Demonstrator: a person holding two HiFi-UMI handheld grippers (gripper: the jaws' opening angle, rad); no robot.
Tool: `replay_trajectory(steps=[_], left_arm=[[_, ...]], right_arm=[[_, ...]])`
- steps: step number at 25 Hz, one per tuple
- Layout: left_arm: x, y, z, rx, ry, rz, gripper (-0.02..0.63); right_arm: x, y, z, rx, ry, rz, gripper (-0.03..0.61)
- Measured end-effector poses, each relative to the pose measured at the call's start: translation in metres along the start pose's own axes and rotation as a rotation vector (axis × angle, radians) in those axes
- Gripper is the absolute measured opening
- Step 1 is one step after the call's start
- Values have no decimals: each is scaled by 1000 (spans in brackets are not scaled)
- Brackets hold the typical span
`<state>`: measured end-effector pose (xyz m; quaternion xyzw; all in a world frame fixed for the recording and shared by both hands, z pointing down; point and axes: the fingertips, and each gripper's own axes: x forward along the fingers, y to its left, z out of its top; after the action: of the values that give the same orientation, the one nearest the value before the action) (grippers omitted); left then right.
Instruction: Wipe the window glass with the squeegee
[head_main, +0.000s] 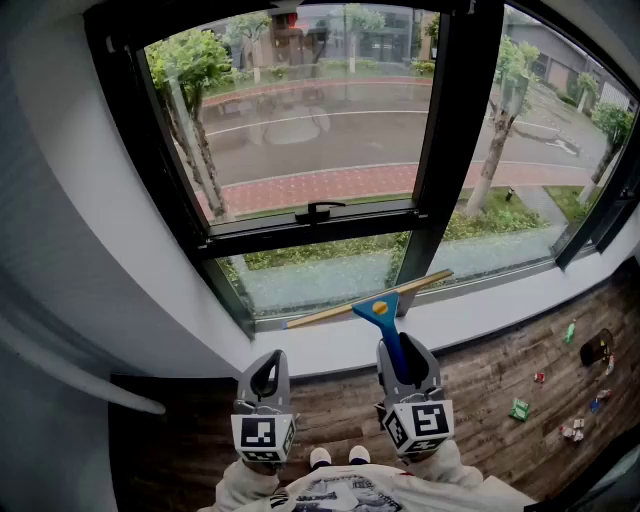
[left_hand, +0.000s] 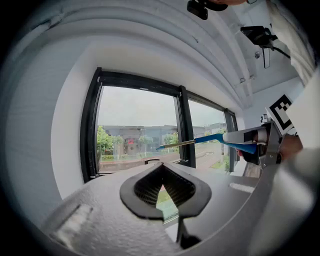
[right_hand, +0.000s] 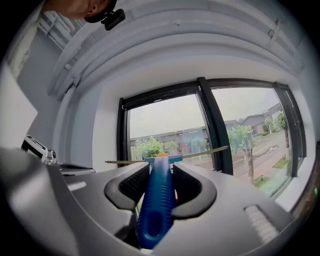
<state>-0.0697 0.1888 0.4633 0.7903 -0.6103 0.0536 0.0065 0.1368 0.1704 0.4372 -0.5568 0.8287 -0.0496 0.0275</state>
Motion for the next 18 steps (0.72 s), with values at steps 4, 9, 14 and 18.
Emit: replay_trajectory(steps=[4, 9, 14, 18], left_arm=[[3, -7, 1, -5, 0, 2, 2], [6, -20, -3, -19, 18, 10, 2], [15, -38, -4, -8, 35, 11, 2], [19, -54, -2, 9, 31, 14, 2]], right_arm=[[-4, -6, 1, 10, -6, 6, 146], [-9, -22, 2, 40, -8, 14, 146], [-14, -42, 2, 52, -9, 19, 146], [-20, -57, -2, 67, -12, 27, 146]])
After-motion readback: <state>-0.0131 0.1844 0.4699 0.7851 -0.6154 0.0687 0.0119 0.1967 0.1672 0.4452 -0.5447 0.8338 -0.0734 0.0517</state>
